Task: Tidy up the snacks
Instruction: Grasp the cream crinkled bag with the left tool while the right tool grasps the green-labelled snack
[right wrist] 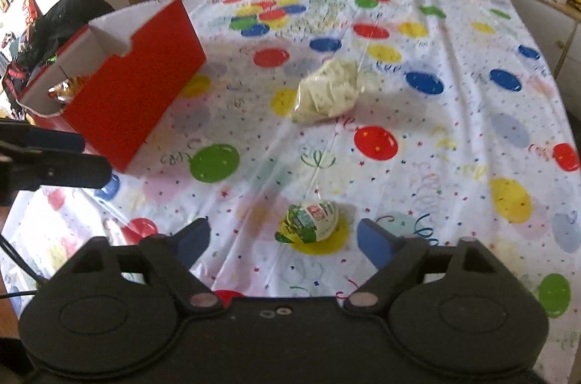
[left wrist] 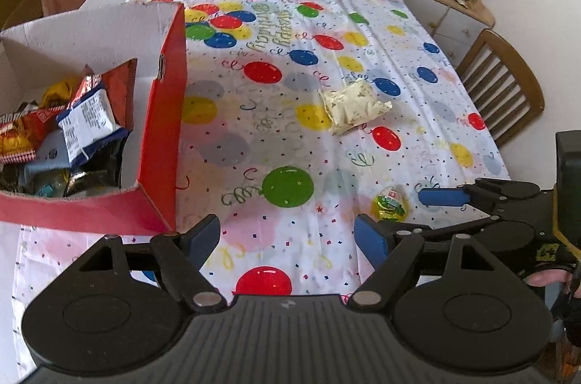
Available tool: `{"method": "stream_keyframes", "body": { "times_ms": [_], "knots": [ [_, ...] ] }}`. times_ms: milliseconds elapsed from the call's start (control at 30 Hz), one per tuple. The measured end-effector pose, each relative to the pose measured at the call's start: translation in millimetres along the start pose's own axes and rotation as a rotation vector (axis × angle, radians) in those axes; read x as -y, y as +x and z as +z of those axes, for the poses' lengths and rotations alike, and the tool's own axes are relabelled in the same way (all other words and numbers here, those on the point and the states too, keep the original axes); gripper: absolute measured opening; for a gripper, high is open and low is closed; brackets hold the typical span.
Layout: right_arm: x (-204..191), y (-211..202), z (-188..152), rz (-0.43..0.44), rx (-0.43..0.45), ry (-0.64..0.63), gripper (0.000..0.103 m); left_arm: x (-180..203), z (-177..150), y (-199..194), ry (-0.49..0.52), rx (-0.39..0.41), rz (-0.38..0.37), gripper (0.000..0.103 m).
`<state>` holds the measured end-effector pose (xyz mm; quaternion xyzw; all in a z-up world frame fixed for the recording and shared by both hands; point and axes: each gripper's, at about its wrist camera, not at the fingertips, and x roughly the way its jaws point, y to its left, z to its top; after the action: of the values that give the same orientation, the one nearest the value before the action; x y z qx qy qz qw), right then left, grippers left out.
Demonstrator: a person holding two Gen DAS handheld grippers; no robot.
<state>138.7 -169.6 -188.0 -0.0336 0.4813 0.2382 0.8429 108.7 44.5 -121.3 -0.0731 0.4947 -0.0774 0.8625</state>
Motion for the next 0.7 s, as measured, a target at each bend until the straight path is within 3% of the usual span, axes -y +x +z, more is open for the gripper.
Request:
{"method": "stream_keyframes", "body": {
  "times_ms": [433, 700],
  "knots": [
    [7, 23, 5, -0.025, -0.057, -0.043, 0.049, 10, 8, 12, -0.016, -0.019, 0.016, 0.081],
    [15, 21, 5, -0.03, -0.051, -0.03, 0.033, 25, 24, 22, 0.04, -0.027, 0.01, 0.081]
  ]
}}
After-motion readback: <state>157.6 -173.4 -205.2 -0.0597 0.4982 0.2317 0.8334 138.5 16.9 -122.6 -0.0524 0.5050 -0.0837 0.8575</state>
